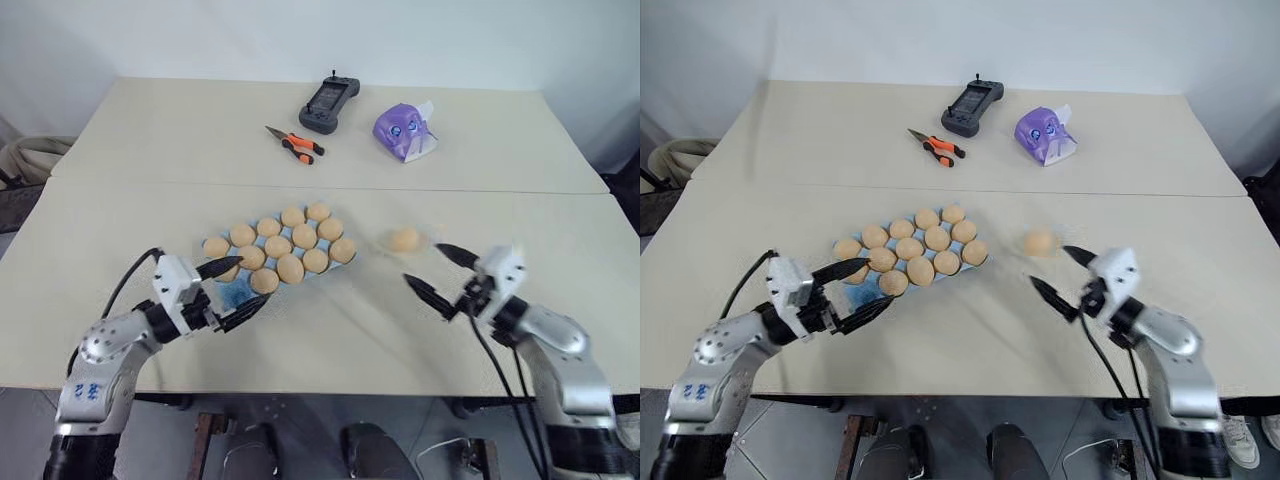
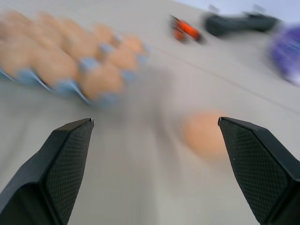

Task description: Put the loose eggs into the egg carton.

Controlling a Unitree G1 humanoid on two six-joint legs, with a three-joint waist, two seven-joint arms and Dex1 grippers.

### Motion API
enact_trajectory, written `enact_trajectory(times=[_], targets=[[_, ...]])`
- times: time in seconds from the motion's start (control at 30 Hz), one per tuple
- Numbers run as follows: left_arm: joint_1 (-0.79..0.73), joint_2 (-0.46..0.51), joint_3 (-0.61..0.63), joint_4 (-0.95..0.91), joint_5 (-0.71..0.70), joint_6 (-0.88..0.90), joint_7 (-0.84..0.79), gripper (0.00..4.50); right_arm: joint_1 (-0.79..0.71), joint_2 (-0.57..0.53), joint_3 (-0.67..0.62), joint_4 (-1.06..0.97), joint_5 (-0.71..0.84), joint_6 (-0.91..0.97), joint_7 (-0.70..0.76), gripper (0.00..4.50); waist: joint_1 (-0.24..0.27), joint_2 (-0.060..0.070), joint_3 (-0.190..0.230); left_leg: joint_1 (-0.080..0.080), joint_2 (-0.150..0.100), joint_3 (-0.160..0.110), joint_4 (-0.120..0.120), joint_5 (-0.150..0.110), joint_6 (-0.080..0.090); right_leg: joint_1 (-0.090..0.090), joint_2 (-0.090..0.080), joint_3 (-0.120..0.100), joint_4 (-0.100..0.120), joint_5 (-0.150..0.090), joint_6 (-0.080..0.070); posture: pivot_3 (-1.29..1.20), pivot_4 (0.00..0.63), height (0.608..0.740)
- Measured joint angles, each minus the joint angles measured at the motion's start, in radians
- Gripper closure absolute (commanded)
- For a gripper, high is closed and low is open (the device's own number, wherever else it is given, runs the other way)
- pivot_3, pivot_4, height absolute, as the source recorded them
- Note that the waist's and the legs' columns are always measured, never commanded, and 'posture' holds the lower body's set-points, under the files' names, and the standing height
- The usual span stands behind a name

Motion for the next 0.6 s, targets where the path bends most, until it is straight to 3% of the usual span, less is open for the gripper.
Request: enact_trajectory(times=[0.17, 0.33, 0.47, 0.6], targets=[[-0.054, 0.008, -0.033, 0.060, 0.015, -0.013, -0.054, 0.00, 0.130, 0.021, -0.076, 0.037, -0.009, -0.110, -0.061, 0.04, -0.002, 0.000, 0.000, 0.001, -0.001, 0.003, 0.001, 0.000, 0.001, 0.001, 0.000, 0.003, 0.000, 0.000, 0.001, 0.00, 0.150, 0.740], [-0.081, 0.009, -0.047, 0.086, 0.017, -0.021, -0.087, 0.00, 0.162, 0.045, -0.082, 0.087, 0.001, -0.155, -0.095, 0.04, -0.002, 0.001, 0.000, 0.002, -0.001, 0.003, 0.002, 0.001, 0.003, 0.001, 0.000, 0.003, 0.001, 0.002, 0.003, 0.00, 0.150, 0.740], [-0.083, 0.009, -0.050, 0.084, 0.014, -0.008, -0.097, 0.00, 0.125, 0.044, -0.076, 0.094, 0.028, -0.151, -0.091, 0.04, -0.003, 0.001, 0.000, 0.002, -0.001, 0.003, 0.002, 0.002, 0.004, 0.002, -0.001, 0.003, 0.002, 0.003, 0.005, 0.00, 0.150, 0.740], [-0.080, 0.009, -0.046, 0.072, 0.014, -0.005, -0.094, 0.00, -0.026, 0.021, -0.021, 0.120, 0.061, -0.015, -0.083, 0.04, -0.004, 0.001, 0.000, 0.003, -0.001, 0.003, 0.002, 0.003, 0.005, 0.002, -0.001, 0.004, 0.003, 0.003, 0.005, 0.00, 0.150, 0.740]])
